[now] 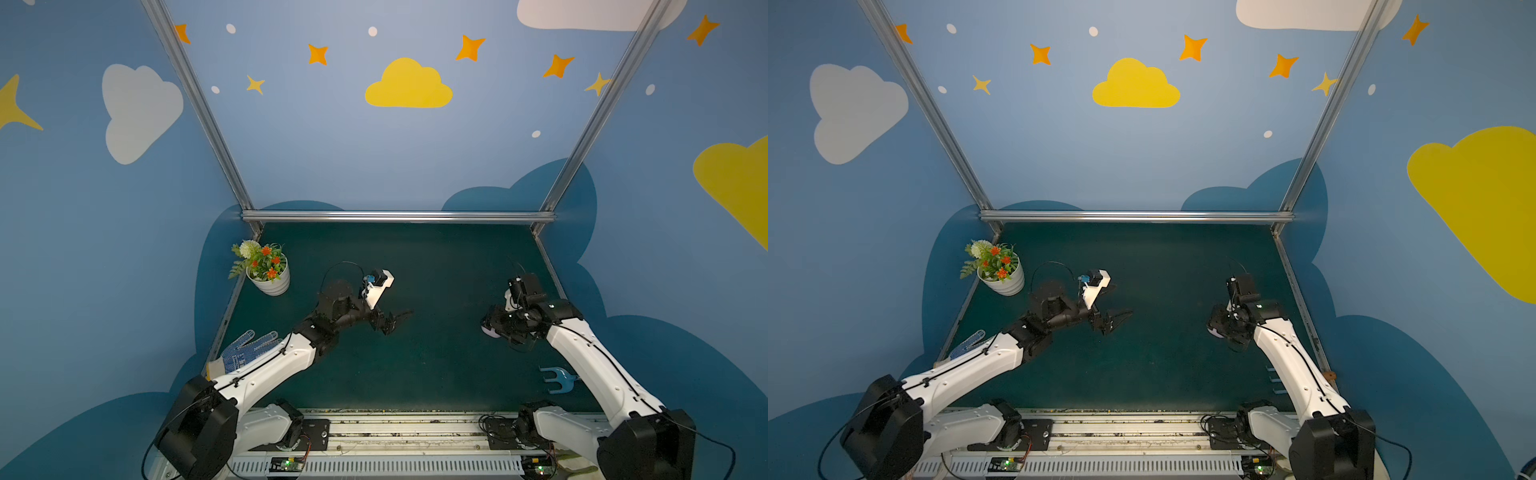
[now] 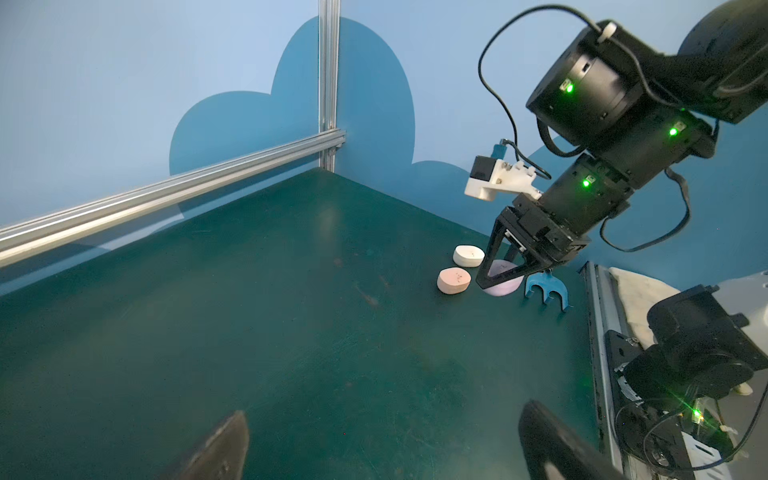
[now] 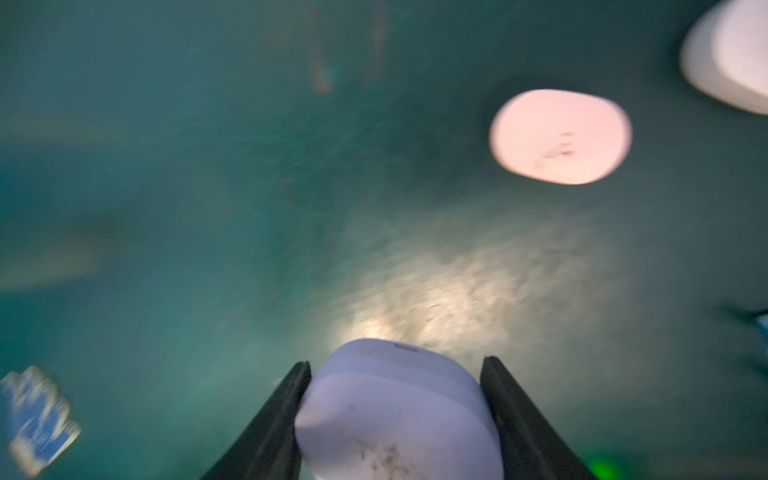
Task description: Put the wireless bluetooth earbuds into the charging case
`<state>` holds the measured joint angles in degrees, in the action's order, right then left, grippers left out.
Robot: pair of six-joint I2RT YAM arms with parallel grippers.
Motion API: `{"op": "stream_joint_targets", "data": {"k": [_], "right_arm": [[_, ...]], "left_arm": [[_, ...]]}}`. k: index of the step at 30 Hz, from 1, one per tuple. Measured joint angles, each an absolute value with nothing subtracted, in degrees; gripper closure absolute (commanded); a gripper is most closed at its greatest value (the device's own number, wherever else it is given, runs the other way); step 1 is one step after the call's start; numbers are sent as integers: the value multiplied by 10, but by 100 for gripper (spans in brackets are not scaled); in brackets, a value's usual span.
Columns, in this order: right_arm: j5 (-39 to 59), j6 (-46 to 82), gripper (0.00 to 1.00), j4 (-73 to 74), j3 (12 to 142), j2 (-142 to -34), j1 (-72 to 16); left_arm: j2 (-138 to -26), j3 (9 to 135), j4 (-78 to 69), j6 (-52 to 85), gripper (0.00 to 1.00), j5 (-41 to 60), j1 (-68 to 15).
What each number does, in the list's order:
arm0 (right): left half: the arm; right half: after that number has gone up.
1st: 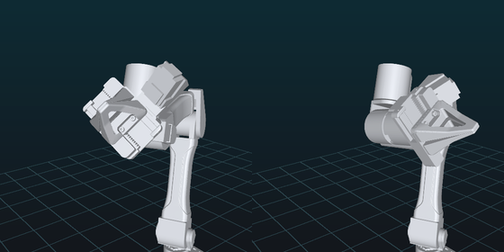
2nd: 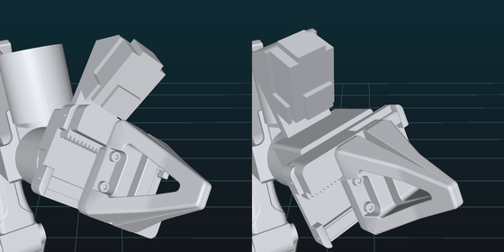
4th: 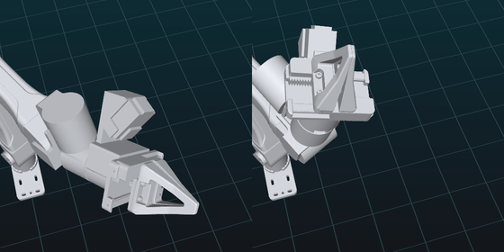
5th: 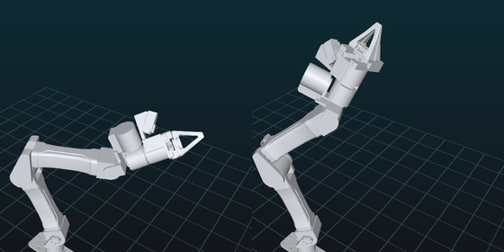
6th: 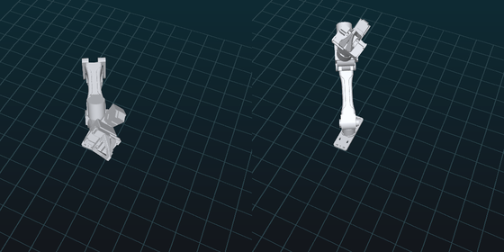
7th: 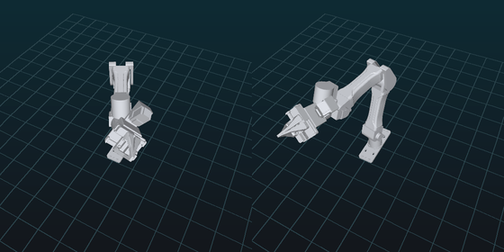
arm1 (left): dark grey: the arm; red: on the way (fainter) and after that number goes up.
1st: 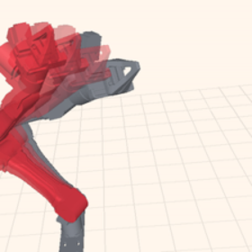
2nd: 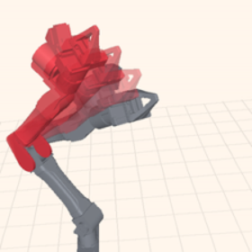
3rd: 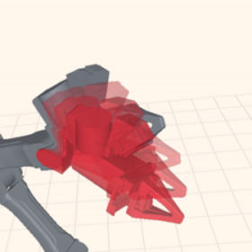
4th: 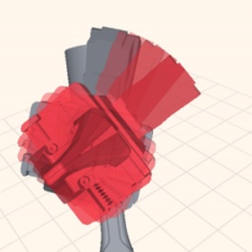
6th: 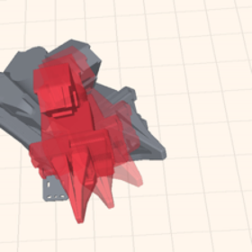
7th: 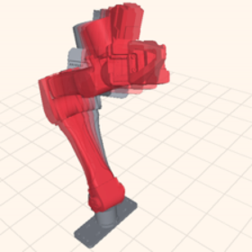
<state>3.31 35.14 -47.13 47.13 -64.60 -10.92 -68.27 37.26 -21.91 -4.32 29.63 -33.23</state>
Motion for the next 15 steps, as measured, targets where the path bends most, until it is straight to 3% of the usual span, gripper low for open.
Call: {"op": "stream_joint_targets", "data": {"k": [15], "right_arm": [[-26, 353, 44, -362, 389, -749, -54]], "left_arm": [[-693, 372, -222, -27, 0, 299, -310]]}}
